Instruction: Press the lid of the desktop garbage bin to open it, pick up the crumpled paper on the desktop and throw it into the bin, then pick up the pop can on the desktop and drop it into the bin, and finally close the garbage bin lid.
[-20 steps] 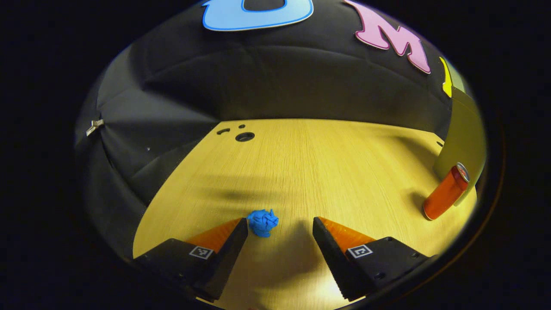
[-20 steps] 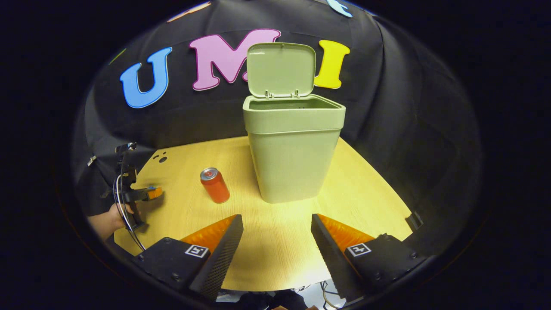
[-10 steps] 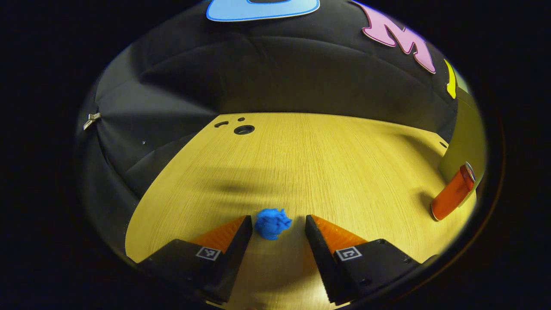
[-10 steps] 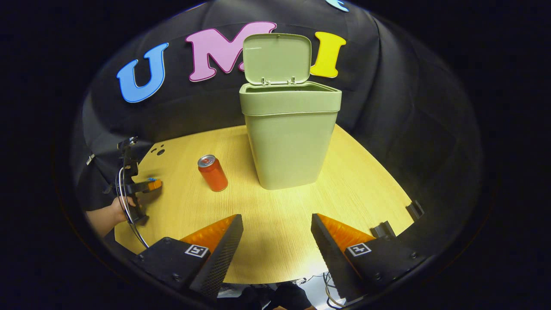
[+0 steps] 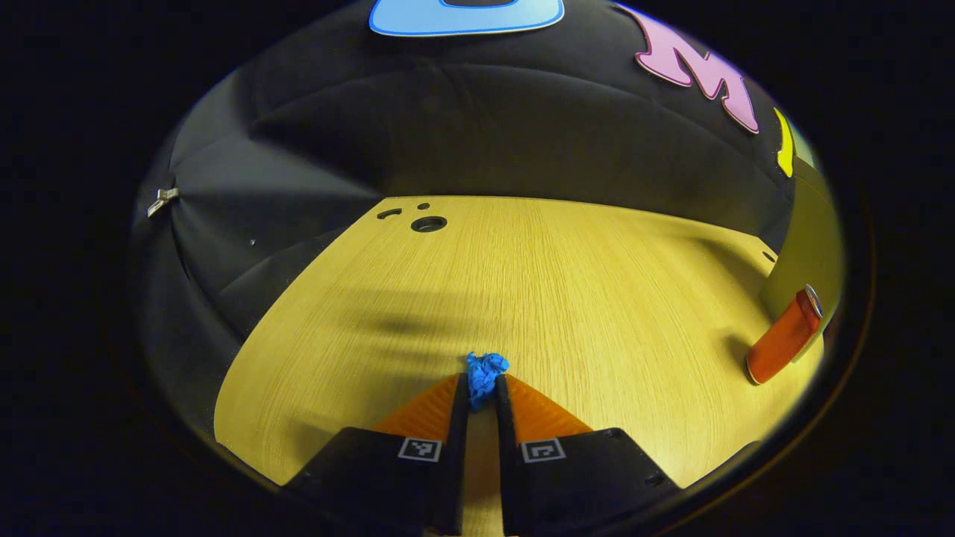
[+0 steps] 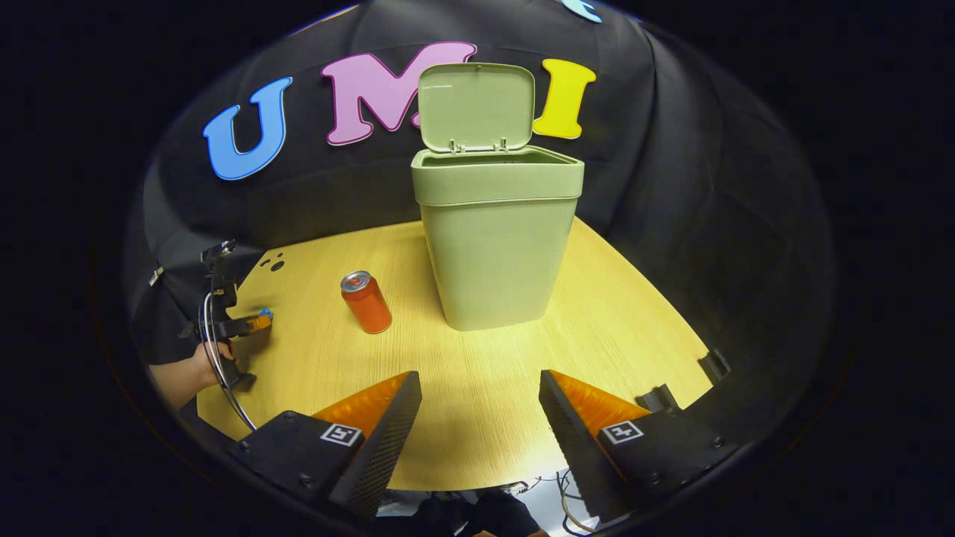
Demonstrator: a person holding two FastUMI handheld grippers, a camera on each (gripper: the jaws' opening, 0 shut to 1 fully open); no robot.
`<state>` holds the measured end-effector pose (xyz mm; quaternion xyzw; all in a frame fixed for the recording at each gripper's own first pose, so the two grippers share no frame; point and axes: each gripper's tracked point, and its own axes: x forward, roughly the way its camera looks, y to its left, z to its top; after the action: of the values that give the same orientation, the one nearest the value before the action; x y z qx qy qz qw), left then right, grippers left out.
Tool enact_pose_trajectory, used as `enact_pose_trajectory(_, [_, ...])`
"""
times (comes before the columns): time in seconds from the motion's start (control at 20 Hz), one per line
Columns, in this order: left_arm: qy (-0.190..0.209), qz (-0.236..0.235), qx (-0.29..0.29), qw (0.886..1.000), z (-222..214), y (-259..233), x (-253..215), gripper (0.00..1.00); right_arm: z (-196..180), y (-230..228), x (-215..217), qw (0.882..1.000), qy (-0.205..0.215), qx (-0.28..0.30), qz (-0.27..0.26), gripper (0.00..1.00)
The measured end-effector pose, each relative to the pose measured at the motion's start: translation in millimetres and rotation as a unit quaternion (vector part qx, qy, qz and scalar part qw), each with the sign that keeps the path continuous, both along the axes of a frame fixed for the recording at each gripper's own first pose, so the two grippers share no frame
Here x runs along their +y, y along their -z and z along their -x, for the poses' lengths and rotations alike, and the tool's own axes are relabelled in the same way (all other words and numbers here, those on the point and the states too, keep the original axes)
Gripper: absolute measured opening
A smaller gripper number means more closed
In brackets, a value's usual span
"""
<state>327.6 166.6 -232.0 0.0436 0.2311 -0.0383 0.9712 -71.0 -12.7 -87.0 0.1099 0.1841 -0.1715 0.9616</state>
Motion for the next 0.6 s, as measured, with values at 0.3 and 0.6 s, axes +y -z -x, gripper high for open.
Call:
enact_pose_trajectory(0.3, [0.005,0.003,-0.037,0.999,5,-28,-9,0.23,7,2,-2,1.000,-0.010,0.000,0.003,1.00])
enact_pose_trajectory(0.6, [0.058,-0.026,-0.083,0.995,37,-88,-51,0.23,-3,6,-10,0.999,-0.032,-0.003,-0.007,1.00])
